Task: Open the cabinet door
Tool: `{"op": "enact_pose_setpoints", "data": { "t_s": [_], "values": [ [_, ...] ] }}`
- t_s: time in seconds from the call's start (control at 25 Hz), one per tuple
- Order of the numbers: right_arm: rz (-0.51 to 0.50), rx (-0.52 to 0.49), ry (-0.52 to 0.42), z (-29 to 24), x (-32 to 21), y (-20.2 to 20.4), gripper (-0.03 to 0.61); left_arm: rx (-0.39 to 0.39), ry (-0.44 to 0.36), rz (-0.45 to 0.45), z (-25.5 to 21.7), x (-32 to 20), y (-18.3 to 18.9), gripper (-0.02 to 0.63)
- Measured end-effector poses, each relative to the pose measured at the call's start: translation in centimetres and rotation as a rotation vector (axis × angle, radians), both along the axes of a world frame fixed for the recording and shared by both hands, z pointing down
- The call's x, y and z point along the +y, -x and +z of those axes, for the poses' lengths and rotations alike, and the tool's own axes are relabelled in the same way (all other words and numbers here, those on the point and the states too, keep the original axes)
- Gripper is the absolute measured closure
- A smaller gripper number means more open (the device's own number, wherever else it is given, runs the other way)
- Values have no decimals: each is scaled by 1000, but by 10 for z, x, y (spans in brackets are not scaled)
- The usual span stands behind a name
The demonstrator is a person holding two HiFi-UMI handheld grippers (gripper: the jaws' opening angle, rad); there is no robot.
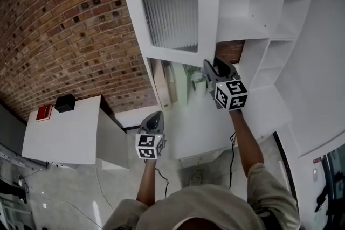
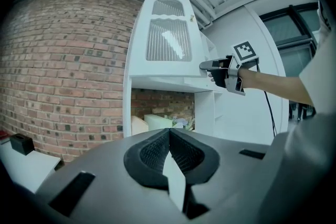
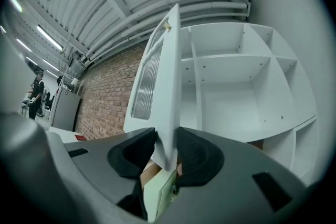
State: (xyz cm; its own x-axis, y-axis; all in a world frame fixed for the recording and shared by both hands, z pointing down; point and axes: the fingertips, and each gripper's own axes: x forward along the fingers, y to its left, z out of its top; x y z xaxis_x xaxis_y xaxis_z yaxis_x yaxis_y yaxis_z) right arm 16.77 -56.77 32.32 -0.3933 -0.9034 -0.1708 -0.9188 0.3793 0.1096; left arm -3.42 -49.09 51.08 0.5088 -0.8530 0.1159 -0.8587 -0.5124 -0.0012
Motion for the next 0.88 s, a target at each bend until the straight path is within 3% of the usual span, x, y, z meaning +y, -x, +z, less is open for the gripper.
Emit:
{"op": "enact_pose_setpoints", "data": {
  "t_s": [0.32, 0.88],
  "values": [
    [32, -2, 10, 0, 37, 22, 455, 7, 21, -50, 13, 53, 47, 588],
    [0, 39, 15, 3, 97, 69, 485, 15, 4, -122, 8, 127, 88, 588]
  ]
}}
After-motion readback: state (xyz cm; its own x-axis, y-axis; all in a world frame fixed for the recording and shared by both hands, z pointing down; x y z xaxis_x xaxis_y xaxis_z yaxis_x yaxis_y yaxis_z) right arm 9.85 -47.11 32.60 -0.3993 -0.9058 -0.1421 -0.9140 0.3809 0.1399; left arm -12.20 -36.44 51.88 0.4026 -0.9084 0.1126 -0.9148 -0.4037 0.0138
